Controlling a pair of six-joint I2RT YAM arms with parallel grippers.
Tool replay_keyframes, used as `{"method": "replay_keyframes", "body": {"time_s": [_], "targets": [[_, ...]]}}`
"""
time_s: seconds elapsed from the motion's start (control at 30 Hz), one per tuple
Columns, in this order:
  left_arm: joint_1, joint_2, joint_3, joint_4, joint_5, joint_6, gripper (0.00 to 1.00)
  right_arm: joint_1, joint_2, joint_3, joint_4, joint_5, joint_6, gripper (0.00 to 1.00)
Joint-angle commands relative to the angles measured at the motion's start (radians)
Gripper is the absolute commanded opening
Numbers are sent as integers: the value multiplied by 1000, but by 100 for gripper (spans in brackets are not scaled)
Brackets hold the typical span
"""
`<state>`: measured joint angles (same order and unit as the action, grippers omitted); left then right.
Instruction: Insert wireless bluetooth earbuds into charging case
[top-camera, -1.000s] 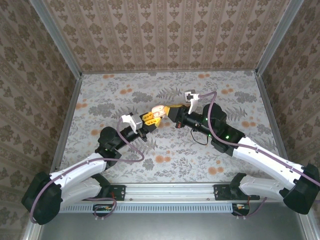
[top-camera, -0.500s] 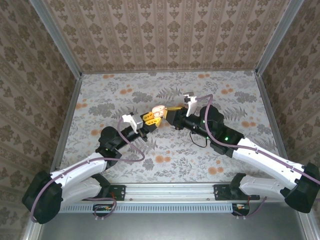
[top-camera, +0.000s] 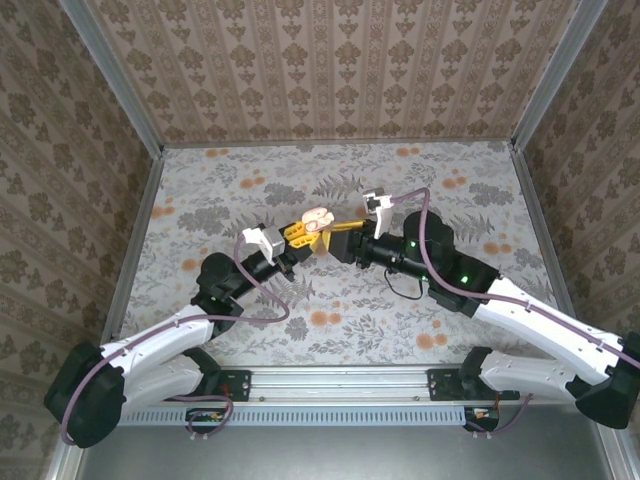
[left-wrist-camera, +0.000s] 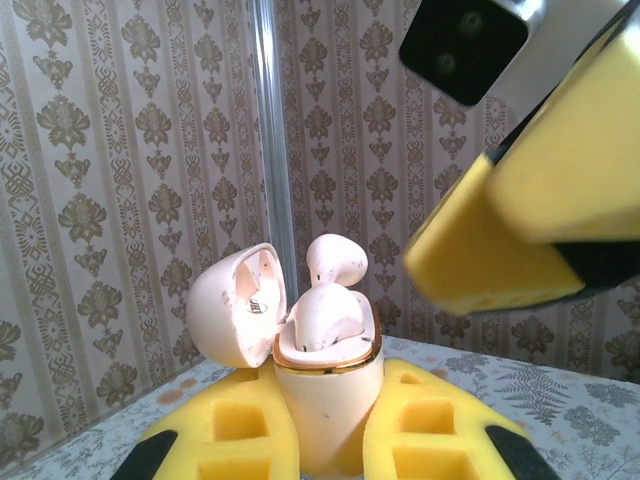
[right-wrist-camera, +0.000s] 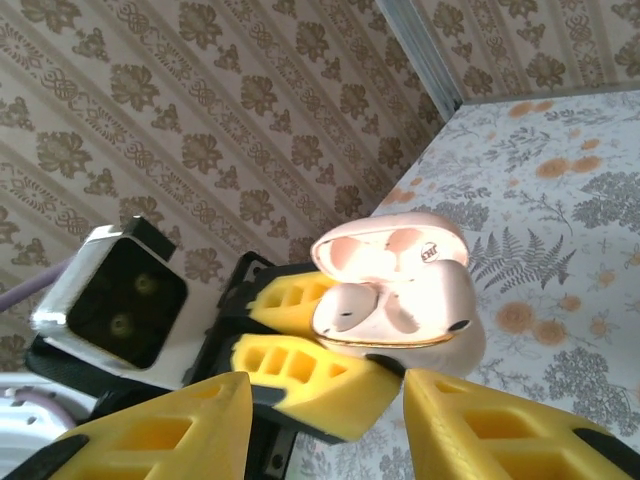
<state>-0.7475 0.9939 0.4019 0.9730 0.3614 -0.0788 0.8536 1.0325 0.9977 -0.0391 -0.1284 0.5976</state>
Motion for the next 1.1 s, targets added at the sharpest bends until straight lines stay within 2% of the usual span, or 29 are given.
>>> {"method": "replay_keyframes", "body": {"time_s": [0.0, 0.07, 0.17, 0.33, 0.57, 1.07], "targets": [[-3, -18, 28, 16, -3, -1, 0, -22, -39, 118, -179, 6, -42, 43], [-3, -21, 30, 11, 10, -7, 0, -64, -25, 184, -273, 3, -52, 39], [1, -22, 38, 6, 43, -19, 0, -155, 20, 250, -364, -69, -54, 33], [1, -17, 48, 14, 87, -51, 0, -265, 90, 263, -352, -246, -10, 27], [1, -18, 47, 14, 97, -65, 0, -268, 155, 253, -301, -348, 37, 20], [0, -43, 44, -14, 69, -58, 0, -212, 142, 209, -276, -316, 81, 16]]}}
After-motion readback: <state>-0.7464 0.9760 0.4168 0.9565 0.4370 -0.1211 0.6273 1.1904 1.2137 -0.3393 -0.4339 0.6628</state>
